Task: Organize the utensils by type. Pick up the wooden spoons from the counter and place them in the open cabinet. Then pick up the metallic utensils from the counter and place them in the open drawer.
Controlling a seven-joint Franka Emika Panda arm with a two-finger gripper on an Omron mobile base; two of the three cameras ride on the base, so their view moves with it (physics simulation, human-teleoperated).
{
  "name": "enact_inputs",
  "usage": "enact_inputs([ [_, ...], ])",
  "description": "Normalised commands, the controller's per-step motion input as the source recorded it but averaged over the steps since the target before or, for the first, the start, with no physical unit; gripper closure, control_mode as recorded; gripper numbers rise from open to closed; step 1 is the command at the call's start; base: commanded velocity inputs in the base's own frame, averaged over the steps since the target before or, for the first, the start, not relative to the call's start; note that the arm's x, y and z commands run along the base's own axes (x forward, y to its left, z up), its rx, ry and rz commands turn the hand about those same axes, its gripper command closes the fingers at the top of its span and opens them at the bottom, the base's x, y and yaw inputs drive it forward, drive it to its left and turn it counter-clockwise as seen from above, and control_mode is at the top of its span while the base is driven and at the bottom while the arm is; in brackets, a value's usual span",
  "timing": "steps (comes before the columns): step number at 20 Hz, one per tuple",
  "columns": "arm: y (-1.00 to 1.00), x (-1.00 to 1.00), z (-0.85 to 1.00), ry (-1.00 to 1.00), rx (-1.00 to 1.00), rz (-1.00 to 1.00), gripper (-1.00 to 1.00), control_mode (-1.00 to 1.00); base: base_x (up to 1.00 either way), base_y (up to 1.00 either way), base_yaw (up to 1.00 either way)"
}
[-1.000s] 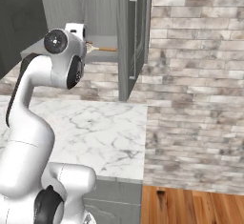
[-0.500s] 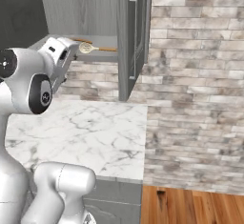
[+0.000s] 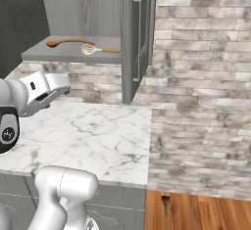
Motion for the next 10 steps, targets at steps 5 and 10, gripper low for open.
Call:
enact_inputs([
  [5,0.01,-0.6,-0.43,0.05,0.37,-0.11,-1.0,-1.0,0.0,0.0,0.0],
  [10,0.01,-0.53,-0.35,0.06,0.33,-0.1,-1.0,-1.0,0.0,0.0,0.0],
])
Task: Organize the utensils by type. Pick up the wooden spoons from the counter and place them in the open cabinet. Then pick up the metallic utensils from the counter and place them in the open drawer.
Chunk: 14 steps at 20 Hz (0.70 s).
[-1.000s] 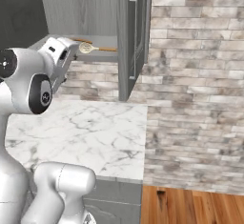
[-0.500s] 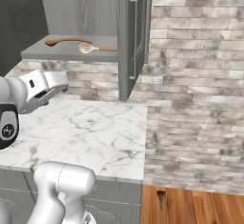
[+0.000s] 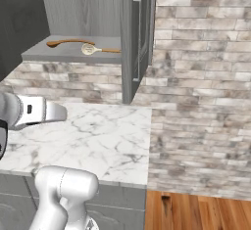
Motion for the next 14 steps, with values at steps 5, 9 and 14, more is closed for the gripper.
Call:
enact_inputs([
  [5,0.02,-0.35,-0.34,0.04,0.21,-0.06,-1.0,-1.0,0.0,0.0,0.0],
  [9,0.01,0.0,-0.06,0.02,-0.02,0.0,-1.0,-1.0,0.0,0.0,0.0],
  [14,0.0,0.0,0.0,0.0,0.0,0.0,-1.0,-1.0,0.0,0.0,0.0],
])
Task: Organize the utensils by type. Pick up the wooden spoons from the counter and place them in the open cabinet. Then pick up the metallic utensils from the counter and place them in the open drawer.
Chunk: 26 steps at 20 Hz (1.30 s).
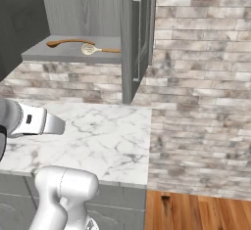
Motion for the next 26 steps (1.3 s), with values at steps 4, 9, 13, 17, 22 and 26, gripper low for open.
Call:
enact_inputs([
  [4,0.02,-0.17,-0.05,0.0,0.0,0.0,-1.0,1.0,-0.33,0.01,0.0],
  [9,0.0,0.0,0.0,0.0,0.0,0.0,-1.0,1.0,-0.85,0.0,-0.01],
  [13,0.0,0.0,0.0,0.0,0.0,0.0,-1.0,1.0,-0.82,-0.01,-0.4],
  [17,0.0,0.0,0.0,0.0,0.0,0.0,-1.0,1.0,-0.15,0.01,-0.99],
  [22,0.0,0.0,0.0,0.0,0.0,0.0,-1.0,1.0,0.0,0.0,-1.0],
  [26,0.0,0.0,0.0,0.0,0.0,0.0,-1.0,1.0,0.0,0.0,-1.0],
])
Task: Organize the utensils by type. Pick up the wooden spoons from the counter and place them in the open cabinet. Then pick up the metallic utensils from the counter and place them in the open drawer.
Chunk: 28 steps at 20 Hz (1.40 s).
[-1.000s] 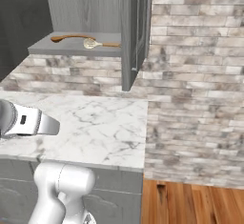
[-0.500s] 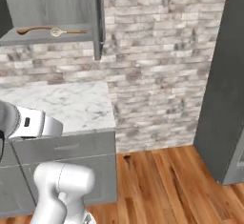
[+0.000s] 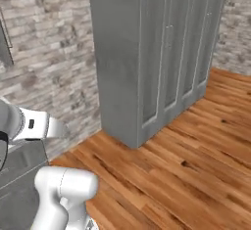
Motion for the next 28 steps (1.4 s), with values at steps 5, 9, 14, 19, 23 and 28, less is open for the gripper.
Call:
enact_inputs([
  [5,0.0,0.0,0.0,0.0,0.0,0.0,-1.0,1.0,0.0,0.0,-1.0],
  [9,0.0,0.0,0.0,0.0,0.0,0.0,-1.0,1.0,0.0,0.0,-1.0],
  [14,0.0,0.0,0.0,0.0,0.0,0.0,-1.0,1.0,0.48,0.09,-0.79],
  [19,0.0,0.0,0.0,0.0,0.0,0.0,-1.0,1.0,0.87,0.24,-0.43],
  [23,0.0,0.0,0.0,0.0,0.0,0.0,-1.0,1.0,1.0,0.51,-0.31],
  [28,0.0,0.0,0.0,0.0,0.0,0.0,-1.0,1.0,0.99,0.51,-0.35],
])
